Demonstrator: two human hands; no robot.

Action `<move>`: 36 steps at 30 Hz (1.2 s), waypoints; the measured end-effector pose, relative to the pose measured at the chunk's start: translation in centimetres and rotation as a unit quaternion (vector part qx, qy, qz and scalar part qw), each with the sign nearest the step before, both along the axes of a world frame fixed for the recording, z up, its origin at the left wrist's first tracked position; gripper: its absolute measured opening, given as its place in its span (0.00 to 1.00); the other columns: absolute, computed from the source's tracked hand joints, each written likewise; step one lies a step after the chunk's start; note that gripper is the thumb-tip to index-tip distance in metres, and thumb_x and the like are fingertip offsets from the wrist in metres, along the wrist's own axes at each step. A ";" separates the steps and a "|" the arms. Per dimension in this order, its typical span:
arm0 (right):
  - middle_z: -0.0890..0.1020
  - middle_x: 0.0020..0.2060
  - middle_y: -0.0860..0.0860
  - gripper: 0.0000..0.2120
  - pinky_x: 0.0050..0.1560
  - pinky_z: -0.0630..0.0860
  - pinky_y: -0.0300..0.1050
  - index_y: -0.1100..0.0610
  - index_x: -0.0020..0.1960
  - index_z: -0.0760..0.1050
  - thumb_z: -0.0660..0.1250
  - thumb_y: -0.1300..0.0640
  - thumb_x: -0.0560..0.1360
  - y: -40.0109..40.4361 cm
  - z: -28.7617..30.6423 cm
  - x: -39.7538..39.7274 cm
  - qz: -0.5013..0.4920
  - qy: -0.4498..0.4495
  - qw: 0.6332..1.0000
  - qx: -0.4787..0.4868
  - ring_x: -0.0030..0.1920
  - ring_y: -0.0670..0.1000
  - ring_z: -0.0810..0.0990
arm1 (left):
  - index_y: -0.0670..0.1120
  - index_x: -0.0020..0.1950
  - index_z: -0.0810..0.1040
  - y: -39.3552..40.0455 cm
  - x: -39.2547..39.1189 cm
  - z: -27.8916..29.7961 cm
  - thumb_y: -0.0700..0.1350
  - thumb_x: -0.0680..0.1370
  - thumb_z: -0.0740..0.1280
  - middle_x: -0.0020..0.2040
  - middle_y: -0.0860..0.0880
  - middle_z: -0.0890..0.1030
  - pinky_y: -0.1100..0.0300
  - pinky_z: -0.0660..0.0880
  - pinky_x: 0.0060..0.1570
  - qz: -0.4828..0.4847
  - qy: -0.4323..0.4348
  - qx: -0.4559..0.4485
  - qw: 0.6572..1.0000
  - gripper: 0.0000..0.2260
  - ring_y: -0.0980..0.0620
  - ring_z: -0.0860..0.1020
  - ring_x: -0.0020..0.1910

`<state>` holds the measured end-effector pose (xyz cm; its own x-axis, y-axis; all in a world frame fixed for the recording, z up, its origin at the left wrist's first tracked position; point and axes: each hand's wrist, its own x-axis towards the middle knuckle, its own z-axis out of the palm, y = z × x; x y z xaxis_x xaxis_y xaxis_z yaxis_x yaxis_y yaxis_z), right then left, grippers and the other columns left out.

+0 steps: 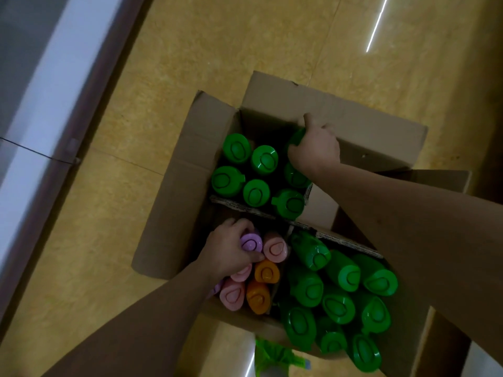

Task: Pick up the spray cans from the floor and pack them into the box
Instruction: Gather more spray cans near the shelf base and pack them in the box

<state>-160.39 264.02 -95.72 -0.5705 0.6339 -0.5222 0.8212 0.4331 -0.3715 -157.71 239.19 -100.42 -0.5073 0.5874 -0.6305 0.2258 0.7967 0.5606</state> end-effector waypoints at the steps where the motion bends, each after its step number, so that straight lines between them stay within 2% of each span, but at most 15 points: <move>1: 0.73 0.62 0.60 0.26 0.58 0.76 0.53 0.53 0.73 0.66 0.69 0.58 0.77 0.0 0.2 0.0 0.003 0.003 1.000 -0.001 0.60 0.62 0.76 | 0.53 0.58 0.76 -0.2 0.2 0.1 0.55 0.64 0.80 0.54 0.52 0.75 0.52 0.78 0.49 0.006 -0.001 0.000 1.000 0.26 0.51 0.77 0.51; 5: 0.79 0.56 0.58 0.20 0.55 0.80 0.54 0.57 0.68 0.73 0.68 0.61 0.77 0.7 1.0 -0.4 -0.026 0.010 0.999 0.016 0.54 0.58 0.79 | 0.55 0.62 0.76 -0.3 0.4 0.7 0.56 0.65 0.79 0.55 0.53 0.76 0.53 0.76 0.52 0.016 0.000 0.009 1.000 0.27 0.51 0.77 0.54; 8: 0.80 0.53 0.58 0.16 0.54 0.79 0.54 0.59 0.64 0.75 0.66 0.63 0.77 -0.2 0.9 -1.2 -0.002 -0.008 0.999 0.046 0.54 0.59 0.79 | 0.55 0.65 0.75 -0.6 0.2 1.1 0.56 0.66 0.77 0.58 0.52 0.77 0.53 0.76 0.55 0.025 -0.002 0.007 1.000 0.29 0.50 0.77 0.57; 10: 0.79 0.48 0.57 0.12 0.50 0.78 0.53 0.59 0.60 0.75 0.65 0.64 0.77 -1.0 0.4 -1.6 0.021 -0.022 0.997 0.065 0.50 0.58 0.78 | 0.55 0.69 0.72 -0.9 0.2 1.5 0.56 0.67 0.76 0.63 0.51 0.76 0.54 0.74 0.59 0.024 -0.004 0.003 1.000 0.32 0.49 0.76 0.61; 12: 0.77 0.47 0.56 0.11 0.47 0.74 0.52 0.58 0.60 0.73 0.67 0.61 0.78 -1.5 0.1 -1.8 0.034 -0.041 0.996 0.073 0.50 0.59 0.76 | 0.56 0.71 0.71 -1.4 0.0 1.7 0.55 0.68 0.75 0.65 0.51 0.76 0.55 0.74 0.61 0.038 -0.004 0.012 0.999 0.32 0.49 0.75 0.63; 14: 0.76 0.53 0.58 0.17 0.51 0.75 0.54 0.58 0.64 0.70 0.69 0.55 0.78 -2.0 0.3 -2.0 0.037 -0.065 0.995 0.065 0.55 0.61 0.76 | 0.55 0.71 0.71 -2.1 -0.3 1.8 0.54 0.69 0.74 0.65 0.50 0.76 0.55 0.74 0.61 0.057 0.006 0.019 0.998 0.31 0.49 0.75 0.63; 16: 0.73 0.62 0.62 0.26 0.58 0.76 0.61 0.56 0.71 0.64 0.69 0.51 0.77 -2.6 0.7 -1.9 0.039 -0.090 0.993 0.074 0.63 0.65 0.72 | 0.52 0.72 0.71 -2.7 -0.6 1.9 0.54 0.70 0.74 0.67 0.49 0.76 0.53 0.74 0.63 0.075 0.023 0.019 0.997 0.32 0.48 0.75 0.65; 19: 0.66 0.71 0.64 0.33 0.65 0.71 0.64 0.54 0.77 0.57 0.67 0.54 0.77 -3.8 1.4 -1.4 0.074 -0.089 0.985 0.125 0.69 0.67 0.66 | 0.50 0.74 0.71 -3.3 -1.1 2.6 0.54 0.72 0.74 0.69 0.50 0.74 0.55 0.73 0.63 0.117 0.040 0.021 0.992 0.32 0.49 0.73 0.66; 22: 0.62 0.74 0.64 0.33 0.69 0.66 0.65 0.54 0.78 0.57 0.64 0.54 0.76 -5.8 2.6 -0.4 0.120 -0.061 0.977 0.166 0.72 0.67 0.62 | 0.50 0.75 0.70 -4.0 -1.4 3.8 0.54 0.73 0.75 0.70 0.50 0.72 0.55 0.72 0.65 0.158 0.041 0.033 0.986 0.32 0.50 0.71 0.68; 26: 0.58 0.77 0.62 0.33 0.72 0.59 0.64 0.53 0.79 0.55 0.64 0.54 0.78 -10.1 4.2 1.3 0.183 -0.023 0.971 0.155 0.75 0.66 0.57 | 0.48 0.75 0.70 -6.1 -1.5 5.4 0.52 0.74 0.75 0.72 0.48 0.71 0.55 0.69 0.69 0.218 0.063 0.035 0.973 0.32 0.48 0.69 0.70; 30: 0.57 0.78 0.61 0.31 0.72 0.61 0.63 0.53 0.80 0.55 0.62 0.50 0.79 -15.3 4.8 2.5 0.242 -0.014 0.957 0.160 0.76 0.65 0.56 | 0.47 0.76 0.69 -9.1 -1.1 6.9 0.53 0.75 0.74 0.74 0.47 0.69 0.59 0.64 0.68 0.228 0.105 0.021 0.968 0.31 0.48 0.67 0.73; 33: 0.60 0.77 0.61 0.29 0.71 0.63 0.63 0.53 0.79 0.57 0.60 0.48 0.80 -20.0 4.6 3.0 0.274 -0.003 0.949 0.156 0.75 0.66 0.58 | 0.49 0.76 0.68 -13.3 -0.5 7.4 0.57 0.75 0.72 0.74 0.48 0.69 0.54 0.67 0.70 0.236 0.132 0.011 0.963 0.32 0.48 0.67 0.72; 36: 0.62 0.76 0.61 0.30 0.70 0.64 0.61 0.52 0.78 0.59 0.62 0.50 0.78 -25.6 4.5 3.2 0.314 -0.004 0.937 0.151 0.74 0.65 0.60 | 0.51 0.75 0.69 -18.9 0.3 7.0 0.60 0.74 0.71 0.73 0.50 0.70 0.51 0.69 0.68 0.262 0.152 -0.012 0.953 0.32 0.47 0.68 0.71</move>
